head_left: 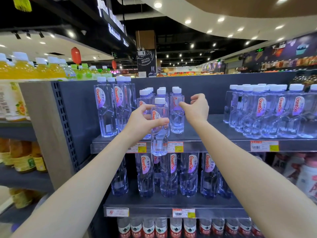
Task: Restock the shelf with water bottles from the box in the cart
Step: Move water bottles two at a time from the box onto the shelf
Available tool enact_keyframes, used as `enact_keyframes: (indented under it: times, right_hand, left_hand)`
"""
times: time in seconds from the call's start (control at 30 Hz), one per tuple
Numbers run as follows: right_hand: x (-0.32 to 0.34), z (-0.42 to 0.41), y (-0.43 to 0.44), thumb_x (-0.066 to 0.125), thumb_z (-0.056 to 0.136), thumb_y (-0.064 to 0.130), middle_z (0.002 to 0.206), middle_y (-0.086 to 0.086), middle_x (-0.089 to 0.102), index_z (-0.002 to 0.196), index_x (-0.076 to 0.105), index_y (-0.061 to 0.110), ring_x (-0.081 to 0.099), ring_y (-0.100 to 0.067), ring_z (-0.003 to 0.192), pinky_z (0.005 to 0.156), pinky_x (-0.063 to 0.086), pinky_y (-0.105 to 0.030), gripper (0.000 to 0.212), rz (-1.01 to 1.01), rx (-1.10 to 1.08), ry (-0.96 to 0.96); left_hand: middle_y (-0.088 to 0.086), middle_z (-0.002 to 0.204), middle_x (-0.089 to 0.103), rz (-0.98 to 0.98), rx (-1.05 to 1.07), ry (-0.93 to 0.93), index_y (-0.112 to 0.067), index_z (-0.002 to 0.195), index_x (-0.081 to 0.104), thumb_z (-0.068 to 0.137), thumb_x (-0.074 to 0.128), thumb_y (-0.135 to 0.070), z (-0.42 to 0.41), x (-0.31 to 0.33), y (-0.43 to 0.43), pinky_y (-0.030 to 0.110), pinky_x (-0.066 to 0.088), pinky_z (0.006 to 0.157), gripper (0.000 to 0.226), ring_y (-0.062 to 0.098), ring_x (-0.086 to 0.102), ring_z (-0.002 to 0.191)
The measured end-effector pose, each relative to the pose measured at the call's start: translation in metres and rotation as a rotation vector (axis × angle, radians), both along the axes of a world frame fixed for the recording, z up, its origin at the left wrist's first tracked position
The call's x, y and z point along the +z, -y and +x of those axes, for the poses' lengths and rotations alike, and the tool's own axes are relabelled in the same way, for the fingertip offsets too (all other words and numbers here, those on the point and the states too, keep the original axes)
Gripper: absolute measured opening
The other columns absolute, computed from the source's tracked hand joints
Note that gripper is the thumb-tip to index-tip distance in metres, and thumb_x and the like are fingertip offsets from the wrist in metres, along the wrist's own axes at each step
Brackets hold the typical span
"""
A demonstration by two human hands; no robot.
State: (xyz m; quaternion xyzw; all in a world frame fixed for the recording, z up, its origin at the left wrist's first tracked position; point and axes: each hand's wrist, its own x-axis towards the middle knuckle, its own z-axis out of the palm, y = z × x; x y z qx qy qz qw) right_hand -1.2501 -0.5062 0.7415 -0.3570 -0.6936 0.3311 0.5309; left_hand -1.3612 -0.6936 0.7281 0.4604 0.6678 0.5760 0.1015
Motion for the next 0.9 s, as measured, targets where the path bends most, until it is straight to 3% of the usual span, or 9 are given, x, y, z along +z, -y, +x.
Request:
enact_keyframes:
  times: [0.07, 0.13, 0.2, 0.27, 0.4, 0.5, 0.6, 0.7, 0.9]
  right_hand:
    - [0.003, 0.011, 0.016, 0.071, 0.088, 0.022, 0.101, 0.002, 0.065, 0.108, 0.06, 0.017, 0.061, -0.015, 0.088, 0.061, 0.043, -0.021, 0.023, -0.029, 0.093, -0.038]
    - [0.003, 0.024, 0.033, 0.065, 0.087, 0.011, 0.097, -0.004, 0.069, 0.103, 0.064, 0.015, 0.066, -0.02, 0.086, 0.068, 0.056, -0.031, 0.017, -0.094, 0.333, 0.096]
    - [0.001, 0.038, 0.048, 0.066, 0.086, 0.006, 0.098, -0.006, 0.068, 0.116, 0.063, 0.013, 0.063, -0.02, 0.083, 0.076, 0.056, -0.037, 0.031, -0.107, 0.552, 0.341]
    - [-0.005, 0.045, 0.059, 0.073, 0.084, 0.006, 0.094, 0.004, 0.059, 0.129, 0.055, 0.018, 0.057, -0.012, 0.08, 0.071, 0.05, -0.028, 0.049, -0.063, 0.643, 0.468]
    - [-0.012, 0.041, 0.059, 0.088, 0.078, 0.028, 0.093, 0.01, 0.059, 0.113, 0.059, 0.021, 0.058, -0.011, 0.081, 0.065, 0.045, -0.024, 0.046, 0.011, 0.542, 0.256]
    - [-0.009, 0.039, 0.051, 0.09, 0.075, 0.033, 0.087, 0.007, 0.057, 0.1, 0.058, 0.017, 0.056, -0.012, 0.076, 0.062, 0.043, -0.026, 0.044, 0.057, 0.455, 0.231]
    - [-0.005, 0.04, 0.037, 0.092, 0.07, 0.041, 0.108, -0.001, 0.066, 0.125, 0.061, 0.017, 0.066, -0.022, 0.098, 0.076, 0.052, -0.033, 0.068, 0.059, 0.395, 0.269]
    - [-0.002, 0.038, 0.024, 0.094, 0.068, 0.035, 0.107, 0.0, 0.073, 0.12, 0.068, 0.021, 0.07, -0.021, 0.1, 0.089, 0.058, -0.042, 0.06, 0.023, 0.387, 0.265]
    - [-0.006, 0.025, 0.013, 0.094, 0.067, 0.023, 0.098, 0.003, 0.076, 0.106, 0.069, 0.022, 0.074, -0.017, 0.092, 0.09, 0.06, -0.043, 0.046, -0.06, 0.382, 0.233]
  left_hand:
    - [-0.001, 0.093, 0.079, -0.003, -0.002, 0.001, -0.033, 0.134, 0.055, 0.071, 0.094, -0.045, 0.005, 0.002, -0.002, 0.04, 0.063, 0.083, 0.075, 0.012, 0.075, 0.096]
    - [0.001, 0.09, 0.079, 0.011, -0.006, 0.005, -0.03, 0.135, 0.055, 0.071, 0.095, -0.043, 0.012, 0.006, -0.004, 0.046, 0.064, 0.085, 0.076, 0.014, 0.076, 0.087]
    - [0.002, 0.091, 0.077, 0.048, 0.01, 0.0, -0.03, 0.13, 0.055, 0.072, 0.094, -0.039, 0.019, 0.01, -0.008, 0.046, 0.063, 0.084, 0.07, 0.016, 0.075, 0.08]
    - [0.004, 0.099, 0.076, 0.087, 0.043, -0.012, -0.035, 0.126, 0.055, 0.07, 0.095, -0.042, 0.026, 0.014, -0.014, 0.044, 0.063, 0.085, 0.069, 0.018, 0.077, 0.085]
    - [0.003, 0.108, 0.072, 0.137, 0.052, -0.014, -0.032, 0.13, 0.056, 0.07, 0.095, -0.041, 0.039, 0.021, -0.025, 0.039, 0.061, 0.084, 0.072, 0.018, 0.074, 0.097]
    - [-0.007, 0.11, 0.07, 0.11, 0.134, -0.237, -0.035, 0.135, 0.057, 0.071, 0.088, -0.058, 0.039, 0.023, -0.024, 0.037, 0.059, 0.086, 0.075, 0.014, 0.07, 0.104]
    - [-0.015, 0.112, 0.07, 0.049, 0.293, -0.535, -0.037, 0.136, 0.056, 0.079, 0.071, -0.074, 0.028, 0.02, -0.014, 0.041, 0.056, 0.09, 0.069, 0.013, 0.068, 0.106]
    - [-0.003, 0.127, 0.068, -0.024, 0.41, -0.734, -0.028, 0.142, 0.054, 0.093, 0.065, -0.056, 0.016, 0.015, -0.006, 0.044, 0.055, 0.091, 0.057, 0.023, 0.062, 0.12]
    - [0.006, 0.142, 0.06, -0.225, 0.427, -0.88, -0.022, 0.152, 0.047, 0.099, 0.059, -0.042, 0.011, 0.001, 0.0, 0.046, 0.051, 0.096, 0.058, 0.031, 0.051, 0.133]
